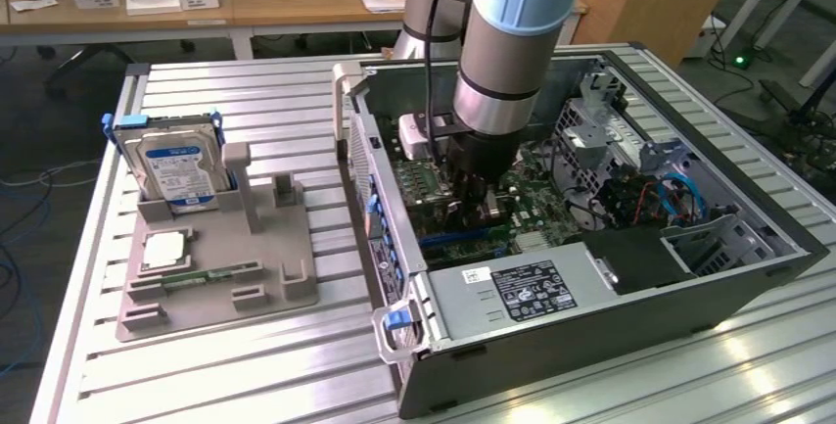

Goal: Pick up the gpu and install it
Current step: 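Insert the gpu into the slot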

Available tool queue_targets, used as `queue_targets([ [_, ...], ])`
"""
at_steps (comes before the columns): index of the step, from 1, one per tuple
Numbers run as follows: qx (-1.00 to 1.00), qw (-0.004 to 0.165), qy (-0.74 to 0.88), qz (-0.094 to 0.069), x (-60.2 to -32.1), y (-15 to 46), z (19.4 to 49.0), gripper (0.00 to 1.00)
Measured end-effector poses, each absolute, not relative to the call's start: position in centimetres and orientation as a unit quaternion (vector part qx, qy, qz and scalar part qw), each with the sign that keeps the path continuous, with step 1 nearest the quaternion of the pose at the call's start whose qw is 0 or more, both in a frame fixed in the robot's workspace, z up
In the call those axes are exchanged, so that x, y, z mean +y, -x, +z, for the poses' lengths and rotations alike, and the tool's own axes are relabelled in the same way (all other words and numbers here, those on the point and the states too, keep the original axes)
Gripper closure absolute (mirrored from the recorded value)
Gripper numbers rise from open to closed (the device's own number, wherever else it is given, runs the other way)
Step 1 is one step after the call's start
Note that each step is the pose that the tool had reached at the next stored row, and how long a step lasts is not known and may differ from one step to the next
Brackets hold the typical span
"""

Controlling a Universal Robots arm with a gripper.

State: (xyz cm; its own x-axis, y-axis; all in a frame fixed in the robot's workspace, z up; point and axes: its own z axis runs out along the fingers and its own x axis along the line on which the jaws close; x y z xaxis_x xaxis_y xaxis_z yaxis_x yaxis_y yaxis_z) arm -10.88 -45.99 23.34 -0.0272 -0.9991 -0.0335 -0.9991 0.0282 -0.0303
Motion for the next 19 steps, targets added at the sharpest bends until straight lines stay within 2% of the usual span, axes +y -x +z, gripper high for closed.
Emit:
queue_targets([
  [19,0.717,0.023,0.697,0.001,-45.99,11.03,23.14,0.72],
])
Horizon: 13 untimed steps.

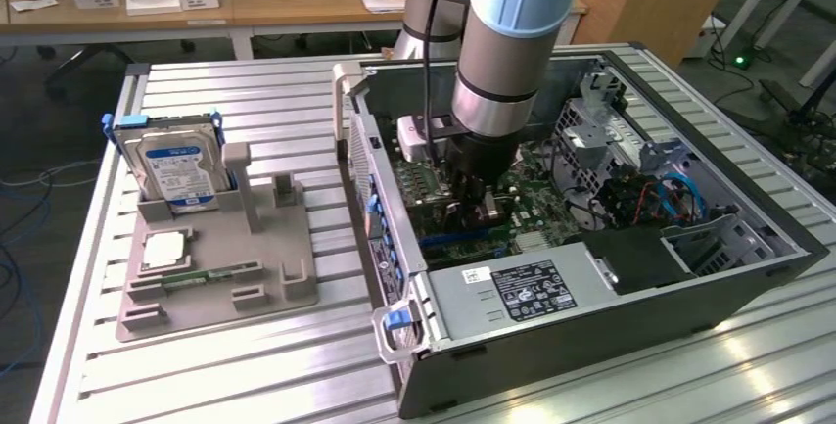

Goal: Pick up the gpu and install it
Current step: 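Insert the gpu into the slot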

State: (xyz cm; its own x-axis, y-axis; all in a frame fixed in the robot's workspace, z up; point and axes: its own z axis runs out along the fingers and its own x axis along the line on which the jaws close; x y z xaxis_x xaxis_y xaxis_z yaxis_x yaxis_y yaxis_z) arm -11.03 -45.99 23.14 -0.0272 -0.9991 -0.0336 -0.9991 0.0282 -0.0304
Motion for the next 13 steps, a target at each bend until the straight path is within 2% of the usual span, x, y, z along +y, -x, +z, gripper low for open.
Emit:
queue_targets([
  [13,0.718,0.023,0.696,0.001,-46.02,11.03,23.22,0.72],
])
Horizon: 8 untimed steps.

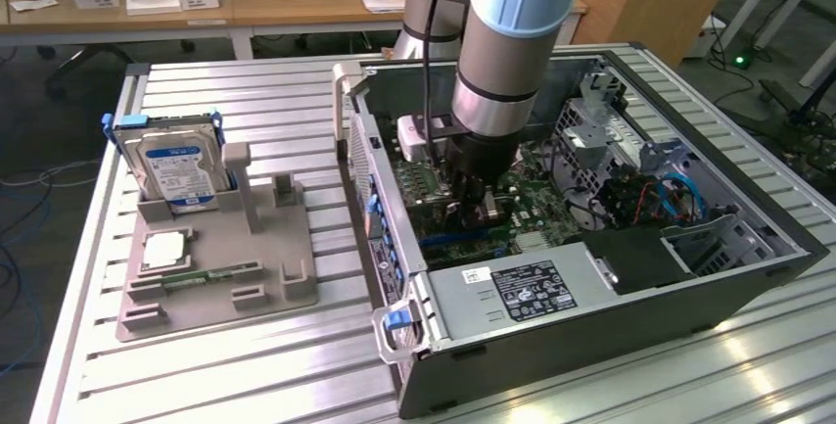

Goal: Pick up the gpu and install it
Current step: 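Insert the gpu into the slot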

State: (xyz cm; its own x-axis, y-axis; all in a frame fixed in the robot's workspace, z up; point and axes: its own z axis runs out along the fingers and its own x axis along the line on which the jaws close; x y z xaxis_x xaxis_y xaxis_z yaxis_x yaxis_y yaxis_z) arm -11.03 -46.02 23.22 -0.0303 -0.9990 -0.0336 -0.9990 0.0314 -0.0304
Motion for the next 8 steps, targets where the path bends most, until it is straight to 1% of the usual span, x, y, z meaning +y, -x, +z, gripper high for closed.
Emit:
queue_targets([
  [8,0.718,0.023,0.695,0.001,-46.02,11.03,23.25,0.72],
])
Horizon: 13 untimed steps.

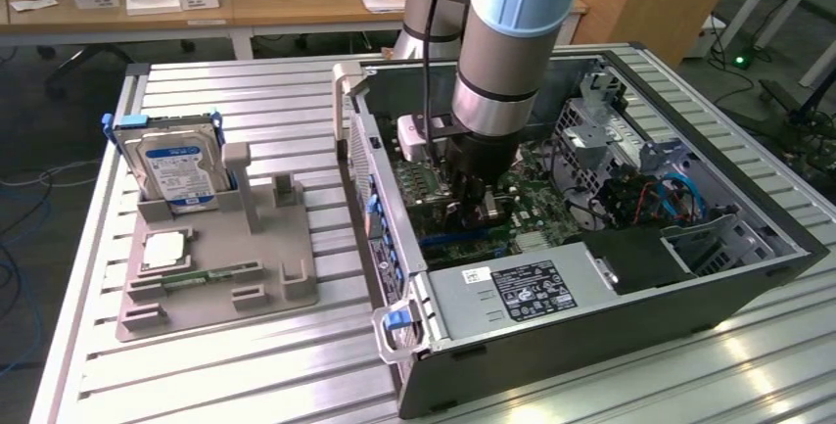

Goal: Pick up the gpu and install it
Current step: 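Insert the gpu into the slot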

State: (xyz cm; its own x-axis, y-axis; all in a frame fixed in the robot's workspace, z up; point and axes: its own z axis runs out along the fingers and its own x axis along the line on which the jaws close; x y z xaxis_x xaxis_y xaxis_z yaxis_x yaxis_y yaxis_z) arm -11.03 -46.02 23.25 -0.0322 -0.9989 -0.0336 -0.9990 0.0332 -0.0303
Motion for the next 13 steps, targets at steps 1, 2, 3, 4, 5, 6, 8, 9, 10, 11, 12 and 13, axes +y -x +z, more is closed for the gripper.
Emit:
queue_targets([
  [1,0.719,0.023,0.695,0.001,-46.02,11.03,23.25,0.72],
  [2,0.719,0.023,0.695,0.001,-46.03,11.03,23.25,0.72],
  [3,0.719,0.023,0.694,0.001,-46.04,11.03,23.25,0.72],
  [4,0.719,0.023,0.694,0.001,-46.05,11.03,23.25,0.72],
  [5,0.72,0.023,0.694,0.001,-46.05,11.03,23.24,0.72],
  [6,0.72,0.023,0.694,0.001,-46.05,11.02,23.24,0.72],
  [8,0.72,0.023,0.694,0.001,-46.06,11.03,23.23,0.72],
  [9,0.72,0.023,0.694,0.001,-46.06,11.03,23.22,0.72],
  [10,0.72,0.023,0.694,0.001,-46.06,11.03,23.21,0.72],
  [11,0.72,0.023,0.694,0.001,-46.06,11.03,23.19,0.72],
  [12,0.72,0.023,0.694,0.001,-46.06,11.03,23.16,0.72],
  [13,0.72,0.023,0.694,0.001,-46.06,11.02,23.13,0.72],
])
